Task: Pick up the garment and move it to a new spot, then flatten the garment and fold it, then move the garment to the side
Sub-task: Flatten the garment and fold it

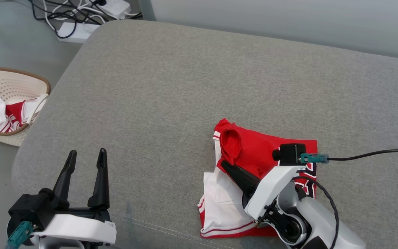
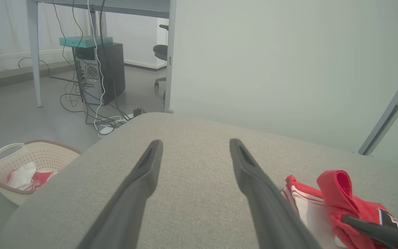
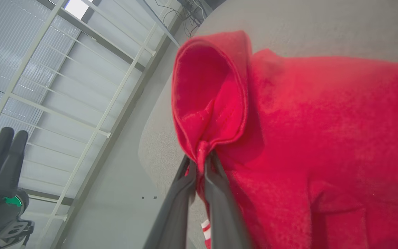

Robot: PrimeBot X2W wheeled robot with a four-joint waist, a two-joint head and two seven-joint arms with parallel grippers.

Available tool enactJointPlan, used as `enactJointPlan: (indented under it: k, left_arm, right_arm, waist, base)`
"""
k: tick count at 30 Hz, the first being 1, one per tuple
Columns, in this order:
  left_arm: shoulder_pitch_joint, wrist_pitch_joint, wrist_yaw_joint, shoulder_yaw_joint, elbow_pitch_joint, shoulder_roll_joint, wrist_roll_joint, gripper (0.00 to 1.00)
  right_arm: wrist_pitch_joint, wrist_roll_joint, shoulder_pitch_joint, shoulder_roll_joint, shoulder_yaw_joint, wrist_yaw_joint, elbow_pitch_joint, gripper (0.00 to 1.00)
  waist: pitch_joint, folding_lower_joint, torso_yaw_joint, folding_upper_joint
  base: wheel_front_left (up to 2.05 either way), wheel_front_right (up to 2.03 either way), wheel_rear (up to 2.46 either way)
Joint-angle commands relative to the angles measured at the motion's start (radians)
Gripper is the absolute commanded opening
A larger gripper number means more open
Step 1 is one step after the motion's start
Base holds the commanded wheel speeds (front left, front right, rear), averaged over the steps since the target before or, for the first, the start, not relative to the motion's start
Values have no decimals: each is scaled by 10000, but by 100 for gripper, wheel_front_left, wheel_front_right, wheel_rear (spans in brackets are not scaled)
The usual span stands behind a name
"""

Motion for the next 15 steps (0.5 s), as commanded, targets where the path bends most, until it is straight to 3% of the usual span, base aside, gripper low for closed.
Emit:
enactJointPlan:
  k: [1, 12, 13, 14, 15]
  left_arm:
    - [-684, -9, -84, 295, -187, 147, 89, 100]
    - [-1010, -25, -174, 46, -35, 16, 145, 100]
    - [-1030, -23, -187, 21, -12, 10, 148, 100]
    - [-1050, -19, -207, -6, 9, -1, 139, 100]
    - [-1070, -14, -217, -28, 32, -2, 146, 100]
  right_arm:
    - [-315, 334, -409, 162, 381, 17, 121, 0]
    - [-834, 1945, -1291, 163, 2123, 17, 1371, 0]
    - [-828, 2024, -1376, 163, 2313, 17, 1521, 36]
    - [-815, 2189, -1420, 163, 2481, 17, 1581, 100]
    - [-797, 2373, -1455, 163, 2642, 17, 1604, 100]
  waist:
    - [50, 0, 154, 0]
    - [286, 0, 331, 0]
    - [305, 0, 330, 0]
    - [326, 0, 326, 0]
    - [345, 0, 316, 0]
  base:
    - [0, 0, 0]
    - [0, 0, 0]
    - [0, 0, 0]
    - [0, 0, 0]
    - [0, 0, 0]
